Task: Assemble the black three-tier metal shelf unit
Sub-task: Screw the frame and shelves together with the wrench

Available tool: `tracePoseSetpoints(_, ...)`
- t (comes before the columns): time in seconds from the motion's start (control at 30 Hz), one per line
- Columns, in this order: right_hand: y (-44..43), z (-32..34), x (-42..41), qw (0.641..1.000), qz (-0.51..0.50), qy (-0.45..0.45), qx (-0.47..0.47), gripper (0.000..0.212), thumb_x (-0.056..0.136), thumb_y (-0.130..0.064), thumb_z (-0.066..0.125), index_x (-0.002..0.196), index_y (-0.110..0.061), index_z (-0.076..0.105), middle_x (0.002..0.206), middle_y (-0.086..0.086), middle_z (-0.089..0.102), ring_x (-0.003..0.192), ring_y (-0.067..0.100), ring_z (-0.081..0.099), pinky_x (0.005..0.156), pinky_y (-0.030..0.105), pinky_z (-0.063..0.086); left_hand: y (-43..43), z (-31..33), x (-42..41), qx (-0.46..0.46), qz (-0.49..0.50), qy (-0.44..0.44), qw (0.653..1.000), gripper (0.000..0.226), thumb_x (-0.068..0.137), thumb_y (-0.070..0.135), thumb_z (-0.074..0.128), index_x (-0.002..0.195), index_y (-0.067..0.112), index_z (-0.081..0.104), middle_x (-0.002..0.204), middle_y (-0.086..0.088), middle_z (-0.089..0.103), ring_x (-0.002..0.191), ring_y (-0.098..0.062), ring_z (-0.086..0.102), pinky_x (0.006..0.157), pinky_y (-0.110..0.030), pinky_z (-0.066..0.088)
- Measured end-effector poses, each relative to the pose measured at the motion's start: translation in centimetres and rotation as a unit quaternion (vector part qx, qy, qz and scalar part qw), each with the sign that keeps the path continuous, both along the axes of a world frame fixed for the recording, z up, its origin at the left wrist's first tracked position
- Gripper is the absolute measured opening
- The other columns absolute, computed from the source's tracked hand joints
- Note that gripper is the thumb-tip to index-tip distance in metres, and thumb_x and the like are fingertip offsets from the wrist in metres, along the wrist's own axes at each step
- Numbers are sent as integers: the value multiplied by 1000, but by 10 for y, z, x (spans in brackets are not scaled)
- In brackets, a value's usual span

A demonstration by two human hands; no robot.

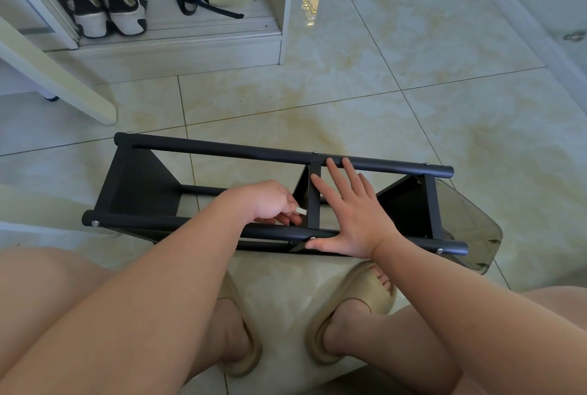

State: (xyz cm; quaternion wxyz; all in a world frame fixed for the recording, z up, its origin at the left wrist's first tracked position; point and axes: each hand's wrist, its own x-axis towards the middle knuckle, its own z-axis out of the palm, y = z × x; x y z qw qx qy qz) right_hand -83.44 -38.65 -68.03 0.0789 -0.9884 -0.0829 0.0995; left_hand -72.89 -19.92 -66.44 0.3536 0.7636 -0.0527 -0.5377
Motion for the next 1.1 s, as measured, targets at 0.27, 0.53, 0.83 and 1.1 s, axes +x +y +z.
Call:
tracePoseSetpoints(0.27,-1,-1,2,1000,1,0,-3,120,70,-98,36,162,-26,10,170,9,-7,154,35,-16,124,59,5,5,-1,-1,9,-77,-74,994,12,100,16,57,98,20,68,92,7,69,88,-13,60,86,-29,43)
tracePoseSetpoints(0.53,-3,-2,2,1000,2,4,-4,121,69,-98,35,162,-26,11,170,8,-7,154,34,-17,124,58,4,2,6,-2,49,-155,-106,981,17,98,21,59,110,23,71,101,6,62,100,-18,55,84,-27,38)
tracePoseSetpoints(0.83,-4,2,11,999,-11,51,8,123,63,-100,34,161,-36,-4,167,-1,-25,150,27,-31,122,58,-9,-6,23,3,186,-181,-218,941,20,98,15,48,80,10,57,77,-4,51,80,-23,50,72,-33,42)
tracePoseSetpoints(1.1,-61,63,14,993,24,106,38,83,93,-69,48,161,-37,11,169,-6,9,156,17,6,126,43,11,-43,71,-13,38,-25,-316,948,22,93,6,51,79,10,68,72,-13,52,64,-23,42,58,-30,34)
